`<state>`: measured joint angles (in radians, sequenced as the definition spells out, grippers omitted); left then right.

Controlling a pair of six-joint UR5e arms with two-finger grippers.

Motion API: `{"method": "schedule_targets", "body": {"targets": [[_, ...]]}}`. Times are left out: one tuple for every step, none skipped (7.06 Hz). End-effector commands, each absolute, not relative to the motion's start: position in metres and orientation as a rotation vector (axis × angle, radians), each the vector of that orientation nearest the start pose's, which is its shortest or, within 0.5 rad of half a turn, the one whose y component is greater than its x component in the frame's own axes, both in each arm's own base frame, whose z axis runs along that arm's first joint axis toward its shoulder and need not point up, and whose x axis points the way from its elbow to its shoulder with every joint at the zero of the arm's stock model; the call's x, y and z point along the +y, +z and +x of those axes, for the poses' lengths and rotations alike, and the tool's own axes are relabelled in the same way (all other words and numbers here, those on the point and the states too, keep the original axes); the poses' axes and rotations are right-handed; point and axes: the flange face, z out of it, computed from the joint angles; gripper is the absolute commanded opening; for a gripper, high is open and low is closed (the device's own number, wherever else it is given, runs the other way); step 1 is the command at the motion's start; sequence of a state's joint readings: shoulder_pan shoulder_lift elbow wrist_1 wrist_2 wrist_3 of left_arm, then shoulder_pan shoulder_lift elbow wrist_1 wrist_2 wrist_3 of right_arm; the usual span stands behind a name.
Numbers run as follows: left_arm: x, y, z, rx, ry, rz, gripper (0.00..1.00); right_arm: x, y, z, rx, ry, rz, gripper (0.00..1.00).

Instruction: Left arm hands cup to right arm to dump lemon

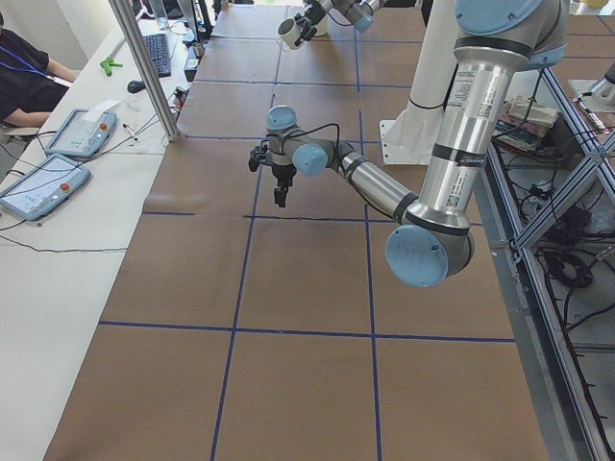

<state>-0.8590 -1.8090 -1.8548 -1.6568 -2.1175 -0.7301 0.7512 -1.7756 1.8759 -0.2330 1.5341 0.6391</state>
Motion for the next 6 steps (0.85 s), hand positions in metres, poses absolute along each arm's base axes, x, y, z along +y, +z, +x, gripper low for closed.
{"method": "schedule_targets", "body": {"targets": [[-0.484,0.388,0.309,0.792,0.135,0.082,1.00,-0.342,0.547,-0.156,-0.955,-0.108,1.126,0.18],[-0.485,0.389,0.307,0.791,0.131,0.081,1.00,-0.325,0.611,-0.129,-0.965,-0.096,1.150,0.18],[-0.486,0.389,0.309,0.797,0.040,0.046,1.00,-0.308,0.656,-0.102,-0.976,-0.086,1.170,0.17],[-0.490,0.375,0.315,0.814,-0.031,0.029,1.00,-0.288,0.687,-0.070,-0.967,-0.058,1.176,0.17],[-0.491,0.374,0.316,0.815,-0.032,0.028,1.00,-0.262,0.713,-0.039,-1.016,0.042,1.157,0.17],[-0.491,0.374,0.317,0.815,-0.030,0.027,1.00,-0.243,0.730,-0.020,-1.103,0.145,1.142,0.16]]}}
